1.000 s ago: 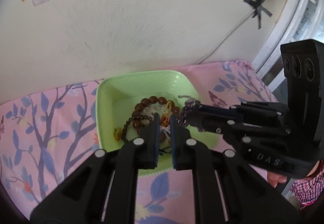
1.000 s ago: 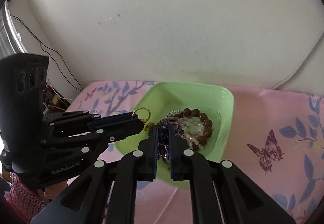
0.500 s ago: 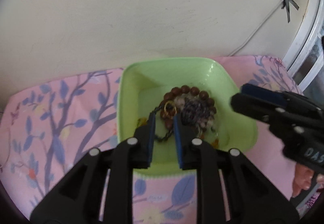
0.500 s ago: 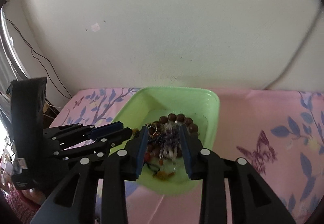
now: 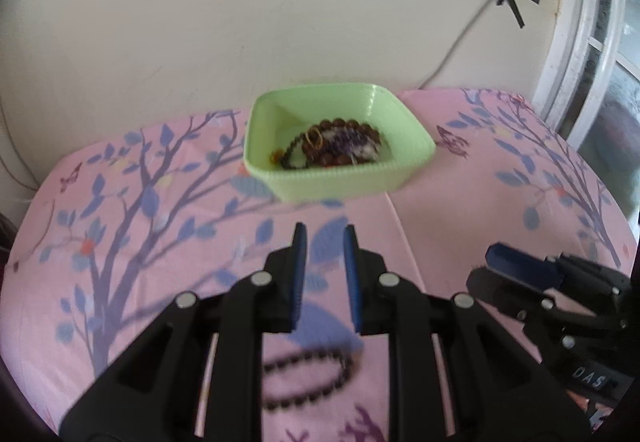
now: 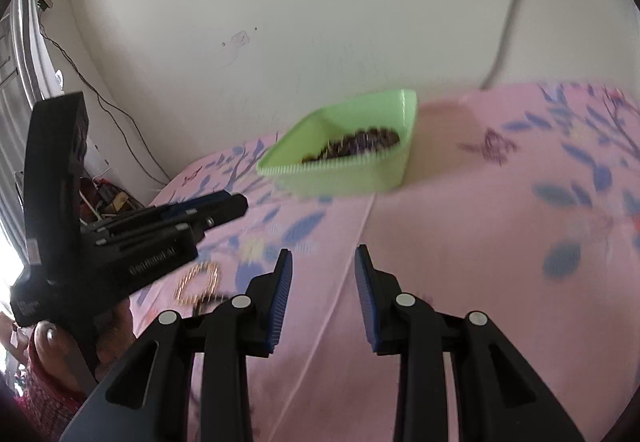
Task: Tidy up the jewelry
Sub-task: 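Move both grippers back over the amber and black bracelets on the sheet, then grasp the amber crystal bracelet with the left gripper and lift it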
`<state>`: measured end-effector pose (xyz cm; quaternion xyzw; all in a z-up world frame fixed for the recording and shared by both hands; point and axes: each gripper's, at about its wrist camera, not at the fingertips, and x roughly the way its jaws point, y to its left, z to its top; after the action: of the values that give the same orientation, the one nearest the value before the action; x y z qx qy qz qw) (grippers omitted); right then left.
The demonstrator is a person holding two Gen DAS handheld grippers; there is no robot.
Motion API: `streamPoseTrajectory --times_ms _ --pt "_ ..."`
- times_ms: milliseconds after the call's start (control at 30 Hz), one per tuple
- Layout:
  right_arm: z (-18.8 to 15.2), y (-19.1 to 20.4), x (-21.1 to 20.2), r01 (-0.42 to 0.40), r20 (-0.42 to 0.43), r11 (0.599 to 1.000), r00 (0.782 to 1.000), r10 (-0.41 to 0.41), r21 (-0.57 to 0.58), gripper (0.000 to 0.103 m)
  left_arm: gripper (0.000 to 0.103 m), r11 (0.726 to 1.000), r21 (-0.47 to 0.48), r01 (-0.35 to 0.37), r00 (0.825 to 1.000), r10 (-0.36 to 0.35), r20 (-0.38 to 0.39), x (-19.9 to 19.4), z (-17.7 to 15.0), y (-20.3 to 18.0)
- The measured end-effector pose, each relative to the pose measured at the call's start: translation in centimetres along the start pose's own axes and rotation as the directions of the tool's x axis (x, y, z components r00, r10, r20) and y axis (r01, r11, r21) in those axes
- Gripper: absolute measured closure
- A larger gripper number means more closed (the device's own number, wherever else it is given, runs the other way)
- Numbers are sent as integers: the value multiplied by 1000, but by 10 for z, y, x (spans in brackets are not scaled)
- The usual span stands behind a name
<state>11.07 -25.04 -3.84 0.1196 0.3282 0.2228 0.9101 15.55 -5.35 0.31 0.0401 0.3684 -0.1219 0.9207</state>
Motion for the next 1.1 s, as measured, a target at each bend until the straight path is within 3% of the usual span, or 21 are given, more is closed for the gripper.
streamPoseTrajectory --times_ms 200,267,533,767,900,1000,1100 --pt "-32 13 3 -7 -35 1000 999 7 8 98 86 999 -34 23 1000 -23 -1 -23 -41 11" --pt "-39 21 5 -14 -54 1000 998 14 -3 98 86 996 -77 38 999 -39 -8 -32 -62 34" --pt "-46 75 31 -66 -114 988 992 50 -141 98 86 974 -220 -49 996 32 -82 -53 -131 131" --pt "-20 119 90 -87 -184 967 982 43 -240 103 86 955 -272 113 991 -128 -36 -50 -111 144" --pt "-2 127 131 -72 -248 965 969 8 -251 103 86 970 -220 107 990 -125 -72 -24 -90 127" --pt "2 130 151 -79 -283 960 959 0 -268 103 86 977 -206 63 990 -88 -111 -6 -87 125" --pt "-2 140 155 -108 -312 950 950 12 -292 103 96 979 -200 46 992 -68 -103 -6 -92 130"
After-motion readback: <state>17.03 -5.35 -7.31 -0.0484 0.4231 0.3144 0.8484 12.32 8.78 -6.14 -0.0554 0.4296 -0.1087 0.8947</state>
